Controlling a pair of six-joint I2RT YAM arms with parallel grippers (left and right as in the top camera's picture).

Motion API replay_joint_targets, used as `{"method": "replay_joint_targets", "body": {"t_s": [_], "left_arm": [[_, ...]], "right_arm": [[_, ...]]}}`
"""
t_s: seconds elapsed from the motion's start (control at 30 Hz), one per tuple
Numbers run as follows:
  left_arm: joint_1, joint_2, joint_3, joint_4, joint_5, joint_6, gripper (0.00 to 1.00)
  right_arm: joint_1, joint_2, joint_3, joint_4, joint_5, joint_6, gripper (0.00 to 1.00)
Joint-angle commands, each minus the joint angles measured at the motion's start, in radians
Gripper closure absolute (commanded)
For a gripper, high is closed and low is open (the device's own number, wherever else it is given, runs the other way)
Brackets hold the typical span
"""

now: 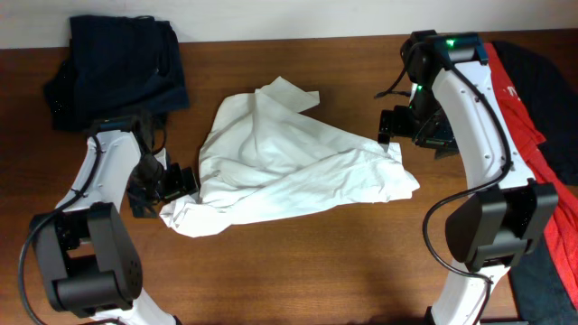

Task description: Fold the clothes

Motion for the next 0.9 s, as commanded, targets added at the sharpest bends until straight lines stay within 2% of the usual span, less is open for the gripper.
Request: {"method": "replay_joint_targets", "body": {"t_s": [0.0, 0.07, 0.17, 0.2, 0.3, 0.33, 0.37, 0.4, 0.47, 0.5, 0.63, 0.87], "left_arm": [[0.003, -0.010, -0.007, 0.032, 0.000, -0.029, 0.18], [0.003, -0.010, -0.007, 0.036, 0.000, -0.028, 0.31], [0.003, -0.010, -0.016, 0.045, 0.000, -0.027, 0.33], [0.003, -0.008, -0.032, 0.056, 0.000, -0.024, 0.37], [0.003, -0.008, -0.044, 0.056, 0.009, -0.024, 0.37], [0.003, -0.008, -0.044, 0.058, 0.008, -0.024, 0.41], [0.003, -0.008, -0.044, 0.061, 0.008, -0.024, 0.49], [0.003, -0.008, -0.044, 0.060, 0.008, -0.024, 0.63], [0.003, -0.008, -0.044, 0.059, 0.008, -0.024, 0.82], [0.003, -0.008, -0.044, 0.055, 0.008, -0.024, 0.99], [0.004, -0.010, 0.029, -0.037, -0.003, -0.024, 1.00], [0.004, -0.057, 0.350, -0.311, -0.094, -0.025, 1.00]], "right_arm": [[-0.002, -0.014, -0.002, 0.010, -0.002, 0.004, 0.01], [-0.002, -0.014, -0.002, 0.010, -0.002, 0.004, 0.01], [-0.002, -0.014, -0.002, 0.010, -0.002, 0.004, 0.01], [-0.002, -0.014, -0.002, 0.010, -0.002, 0.004, 0.01], [-0.002, -0.014, -0.002, 0.011, -0.002, 0.005, 0.01], [-0.002, -0.014, -0.002, 0.013, -0.002, 0.005, 0.01], [-0.002, -0.014, -0.002, 0.016, -0.002, 0.005, 0.01], [-0.002, -0.014, -0.002, 0.020, -0.002, 0.005, 0.01], [-0.002, -0.014, -0.002, 0.021, -0.003, 0.005, 0.01], [-0.002, -0.014, -0.002, 0.021, -0.003, 0.005, 0.01], [-0.002, -0.014, -0.002, 0.020, -0.003, 0.005, 0.01], [-0.002, -0.014, -0.002, -0.009, -0.008, 0.004, 0.01]]}}
